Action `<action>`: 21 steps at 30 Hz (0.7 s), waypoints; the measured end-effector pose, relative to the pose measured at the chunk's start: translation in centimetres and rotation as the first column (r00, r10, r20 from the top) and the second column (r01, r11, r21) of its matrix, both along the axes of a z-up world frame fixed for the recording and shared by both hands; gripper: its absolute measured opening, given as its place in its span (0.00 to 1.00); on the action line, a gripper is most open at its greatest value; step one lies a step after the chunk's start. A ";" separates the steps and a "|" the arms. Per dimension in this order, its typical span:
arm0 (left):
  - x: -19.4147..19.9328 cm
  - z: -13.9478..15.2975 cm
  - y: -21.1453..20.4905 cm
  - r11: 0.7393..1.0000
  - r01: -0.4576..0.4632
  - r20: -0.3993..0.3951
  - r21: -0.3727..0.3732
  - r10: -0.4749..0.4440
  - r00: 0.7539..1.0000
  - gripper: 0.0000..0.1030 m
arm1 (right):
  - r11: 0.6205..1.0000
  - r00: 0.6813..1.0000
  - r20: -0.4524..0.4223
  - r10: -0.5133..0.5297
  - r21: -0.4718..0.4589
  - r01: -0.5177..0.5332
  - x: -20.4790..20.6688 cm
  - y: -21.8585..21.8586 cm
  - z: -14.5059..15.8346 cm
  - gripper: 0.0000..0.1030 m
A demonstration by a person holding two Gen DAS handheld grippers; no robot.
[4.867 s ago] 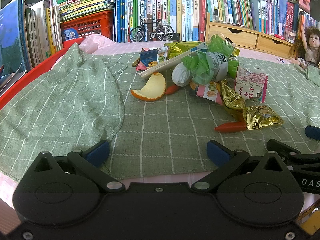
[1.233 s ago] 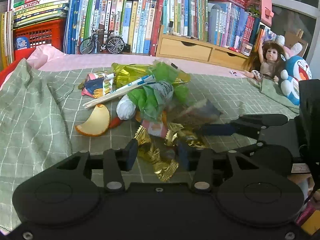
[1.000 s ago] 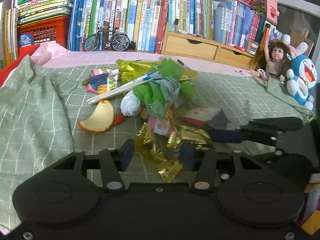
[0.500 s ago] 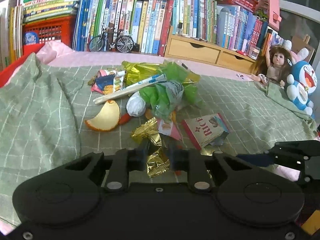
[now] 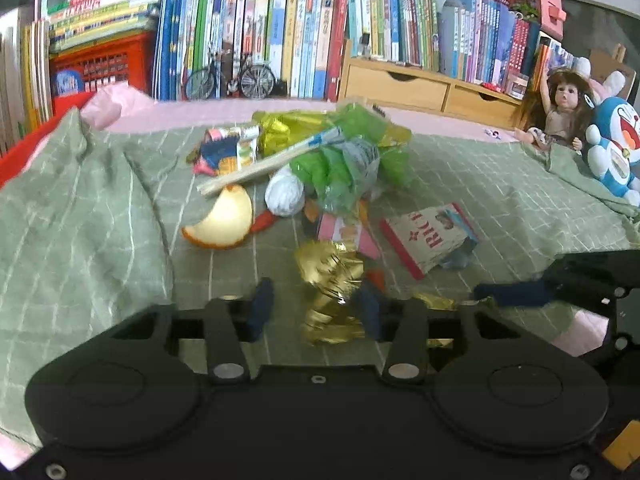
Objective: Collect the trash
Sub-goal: 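Lift the gold foil wrapper with the left tool while the right tool grasps and lifts the gold packet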
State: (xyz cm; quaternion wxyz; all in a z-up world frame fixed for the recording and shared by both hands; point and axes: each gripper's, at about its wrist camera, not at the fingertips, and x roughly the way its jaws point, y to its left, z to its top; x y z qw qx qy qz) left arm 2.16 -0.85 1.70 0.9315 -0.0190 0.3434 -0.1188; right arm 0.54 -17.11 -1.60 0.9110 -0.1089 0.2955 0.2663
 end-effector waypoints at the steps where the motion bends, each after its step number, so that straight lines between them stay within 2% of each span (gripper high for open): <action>1: 0.0 -0.1 0.0 1.000 0.007 -0.013 -0.006 -0.007 1.000 0.25 | 1.000 1.000 -0.005 0.000 0.017 0.000 0.0 0.0 0.0 0.53; 6: -1.2 0.2 -0.3 0.999 0.018 0.024 0.032 -0.018 1.000 0.24 | 1.000 1.000 0.002 0.000 0.030 -0.001 -0.8 0.0 0.1 0.44; 11: -2.9 1.3 -0.7 0.998 0.043 0.055 0.043 -0.045 0.997 0.24 | 0.998 1.000 -0.005 -0.029 0.050 0.029 -1.9 -0.5 0.4 0.39; 21: -7.8 2.7 -1.1 0.993 0.113 0.072 0.037 -0.115 0.991 0.24 | 0.981 0.990 -0.066 -0.127 0.139 0.135 -5.2 -2.5 1.0 0.38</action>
